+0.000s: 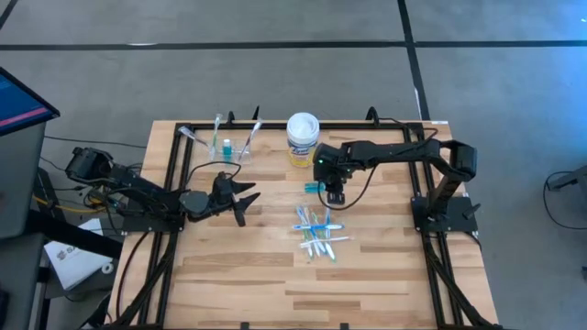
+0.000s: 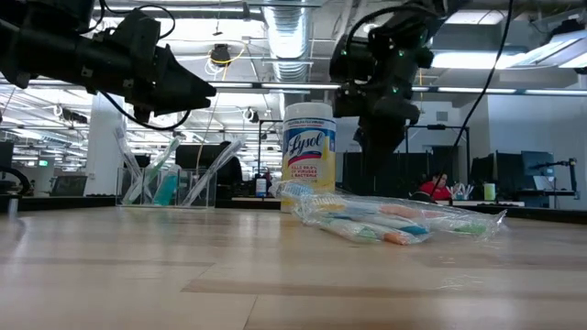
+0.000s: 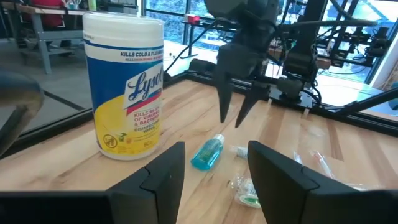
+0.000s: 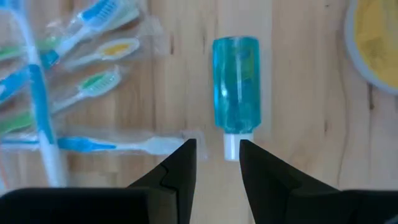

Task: Pick & Place toothbrushing station
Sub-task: Put the mouthwash into the transparent organizer

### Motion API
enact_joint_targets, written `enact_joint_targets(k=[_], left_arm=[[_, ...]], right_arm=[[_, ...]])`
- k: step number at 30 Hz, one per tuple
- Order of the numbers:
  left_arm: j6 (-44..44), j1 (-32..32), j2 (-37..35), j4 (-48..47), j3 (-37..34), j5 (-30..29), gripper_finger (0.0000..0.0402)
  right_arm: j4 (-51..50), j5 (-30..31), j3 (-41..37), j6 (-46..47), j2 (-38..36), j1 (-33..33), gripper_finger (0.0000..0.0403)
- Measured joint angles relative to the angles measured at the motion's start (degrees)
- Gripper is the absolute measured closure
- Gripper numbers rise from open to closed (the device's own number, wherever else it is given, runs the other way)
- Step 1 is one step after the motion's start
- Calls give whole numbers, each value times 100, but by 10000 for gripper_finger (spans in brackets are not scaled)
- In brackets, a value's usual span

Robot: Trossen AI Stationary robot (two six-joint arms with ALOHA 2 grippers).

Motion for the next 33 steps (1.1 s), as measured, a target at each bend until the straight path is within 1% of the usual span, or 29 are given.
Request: enact_joint_targets(k=[2,7,23,27,33], left_arm=[[0,0,0,2,0,2,234],[0,0,0,13,0,1,238],[-1,2,0,28,0,2,238],[0,4,0,28,0,2,238],[0,4,0,27,0,2,238]], right_arm=[[157,8,-155,-35,11,-44,290],[187,236,-229,-159,6,-83,290],[390,235,-245,-265,7,-103,290],[823,234,-576,-265,6,-101,290],[994,234,-764,-231,8,-101,290]])
